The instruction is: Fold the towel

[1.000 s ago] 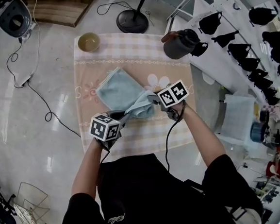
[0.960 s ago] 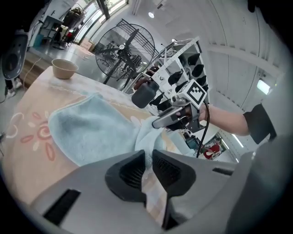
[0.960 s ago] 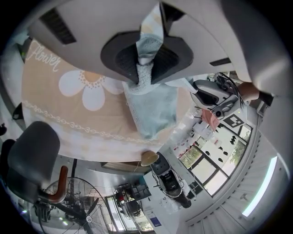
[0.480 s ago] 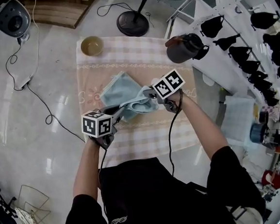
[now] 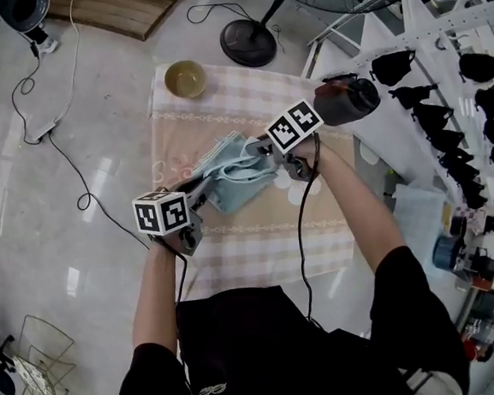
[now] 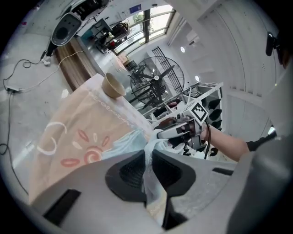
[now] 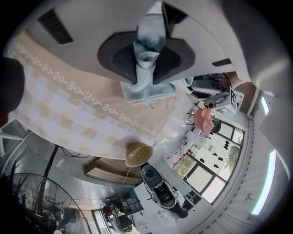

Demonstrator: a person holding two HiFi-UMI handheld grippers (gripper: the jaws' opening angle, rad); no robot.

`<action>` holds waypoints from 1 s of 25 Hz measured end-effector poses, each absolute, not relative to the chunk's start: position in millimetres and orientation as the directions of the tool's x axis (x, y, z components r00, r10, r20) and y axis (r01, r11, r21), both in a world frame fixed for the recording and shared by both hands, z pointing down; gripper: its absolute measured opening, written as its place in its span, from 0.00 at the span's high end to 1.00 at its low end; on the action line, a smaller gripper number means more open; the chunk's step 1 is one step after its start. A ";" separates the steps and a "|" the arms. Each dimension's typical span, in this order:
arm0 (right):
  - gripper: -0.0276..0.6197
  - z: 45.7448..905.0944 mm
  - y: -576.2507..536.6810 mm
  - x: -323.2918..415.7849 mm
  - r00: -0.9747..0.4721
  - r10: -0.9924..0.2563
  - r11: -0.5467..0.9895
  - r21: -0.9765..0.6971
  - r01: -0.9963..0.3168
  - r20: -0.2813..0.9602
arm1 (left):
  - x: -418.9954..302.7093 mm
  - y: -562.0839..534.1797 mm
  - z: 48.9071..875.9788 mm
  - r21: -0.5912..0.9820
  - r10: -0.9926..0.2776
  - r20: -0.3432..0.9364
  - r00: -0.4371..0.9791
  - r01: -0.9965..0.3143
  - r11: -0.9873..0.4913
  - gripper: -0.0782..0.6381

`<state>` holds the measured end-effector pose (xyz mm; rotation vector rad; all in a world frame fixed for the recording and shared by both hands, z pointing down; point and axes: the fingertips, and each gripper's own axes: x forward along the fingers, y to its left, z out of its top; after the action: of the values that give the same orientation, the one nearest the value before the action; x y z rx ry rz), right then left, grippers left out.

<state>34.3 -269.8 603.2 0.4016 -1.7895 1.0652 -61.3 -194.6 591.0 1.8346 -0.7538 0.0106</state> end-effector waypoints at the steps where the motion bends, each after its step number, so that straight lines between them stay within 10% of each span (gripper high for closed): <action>1: 0.79 604.4 -274.3 30.1 -0.480 0.177 0.549 -0.491 -0.676 0.859 | -66.6 -198.6 593.7 0.848 -0.501 0.355 0.790 -0.497 -0.183 0.82; 11: 0.60 574.0 -295.6 37.2 -0.584 0.012 0.514 -0.506 -0.693 0.812 | -96.0 -213.1 625.8 0.858 -0.530 0.398 0.749 -0.508 -0.072 0.82; 15: 0.60 563.3 -295.6 44.4 -0.540 -0.117 0.548 -0.400 -0.735 0.833 | -103.7 -209.4 625.3 0.834 -0.538 0.416 0.733 -0.543 -0.095 0.61; 21: 0.60 544.3 -274.2 35.7 -0.503 -0.304 0.524 -0.299 -0.797 0.809 | -121.4 -191.7 612.3 0.804 -0.503 0.424 0.753 -0.569 -0.174 0.59; 25: 0.84 542.1 -246.0 29.6 -0.414 -0.409 0.501 -0.180 -0.847 0.813 | -129.9 -176.5 605.1 0.757 -0.475 0.452 0.755 -0.606 -0.244 0.62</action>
<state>29.6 -246.0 542.1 1.0275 -2.0202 0.7720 -129.9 -176.5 605.1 1.8926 -0.8284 0.1550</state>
